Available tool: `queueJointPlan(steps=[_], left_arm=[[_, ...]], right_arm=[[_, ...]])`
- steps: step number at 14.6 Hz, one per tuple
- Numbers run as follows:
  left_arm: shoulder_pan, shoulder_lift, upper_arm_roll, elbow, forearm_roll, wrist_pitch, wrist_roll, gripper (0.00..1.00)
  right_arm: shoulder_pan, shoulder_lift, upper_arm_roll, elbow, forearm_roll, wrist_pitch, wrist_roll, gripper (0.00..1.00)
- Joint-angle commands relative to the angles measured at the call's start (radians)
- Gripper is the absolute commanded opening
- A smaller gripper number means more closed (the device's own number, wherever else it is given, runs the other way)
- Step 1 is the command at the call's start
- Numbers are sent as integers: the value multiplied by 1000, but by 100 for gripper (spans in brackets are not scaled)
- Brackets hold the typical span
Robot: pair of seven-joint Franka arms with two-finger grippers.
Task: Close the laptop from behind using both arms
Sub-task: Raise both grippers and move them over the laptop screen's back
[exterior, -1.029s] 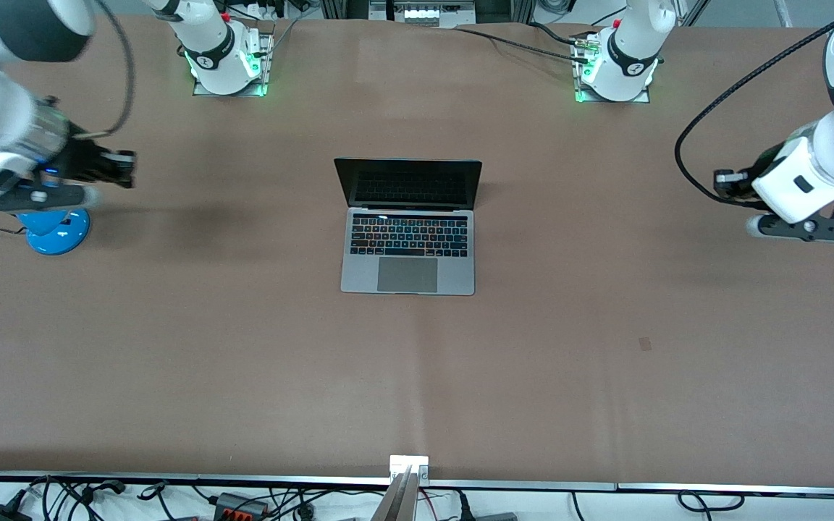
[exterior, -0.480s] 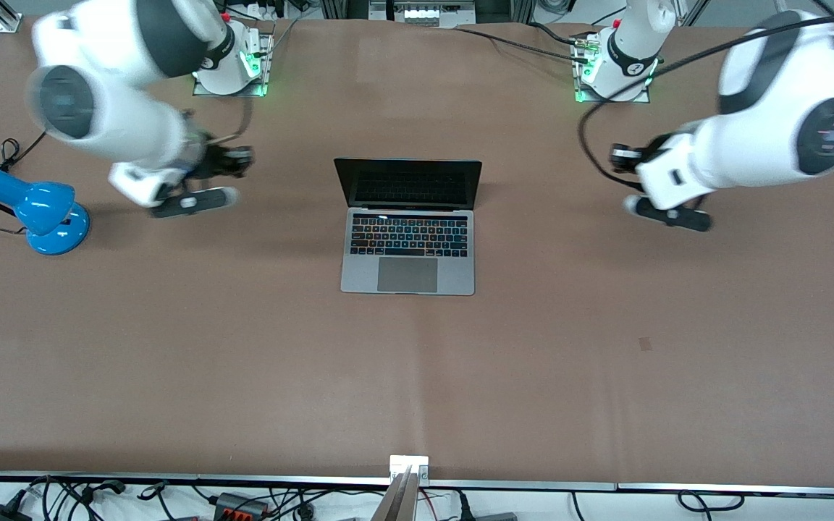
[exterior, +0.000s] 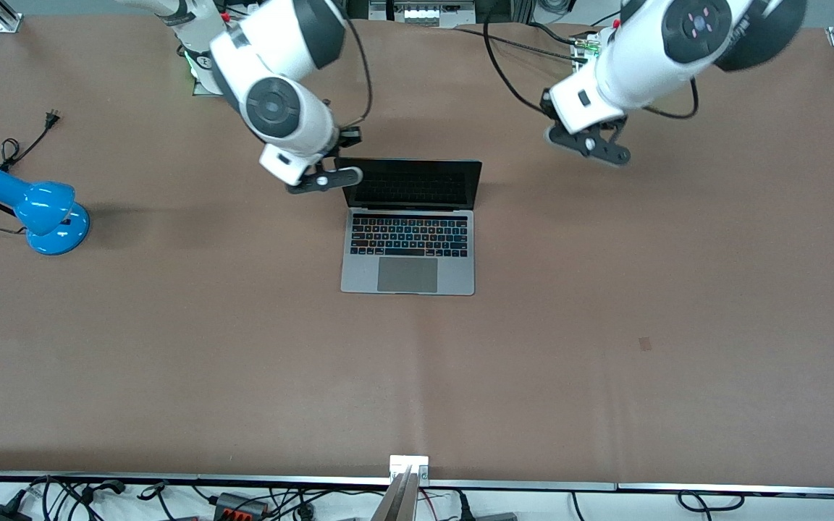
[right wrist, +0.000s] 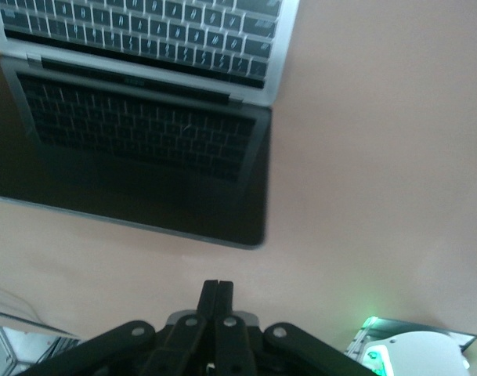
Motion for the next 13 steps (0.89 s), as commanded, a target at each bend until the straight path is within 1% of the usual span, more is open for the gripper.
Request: queueJointPlan(steps=[1,3,5,7,9,11,13], left_arm=[[10,-137,-29,-196,-69,124,18,1],[5,-157,-54,-242,-87,156,24,1],[-1,-174,-78,-276,-130,185,25,1],[-1,-177,-113,-293,-144,233,25,1],[-2,-175,-133,-329,-207,303,27,1],[1,-165,-210,-348,-248,384,27,1],[-2,-152,-232,-374,-304,464,27,1]], right_arm=[[15,-25,-15,-51,41,-4,8,0],[43,-21,-14,-65,44,10,10,0],[49,-19,-14,-85,64,36,10,0],[51,-18,-14,-88,67,45,10,0],[52,-12,-14,-88,70,53,10,0],[55,-4,-14,-87,70,62,8,0],[54,10,-15,-87,70,86,8,0]])
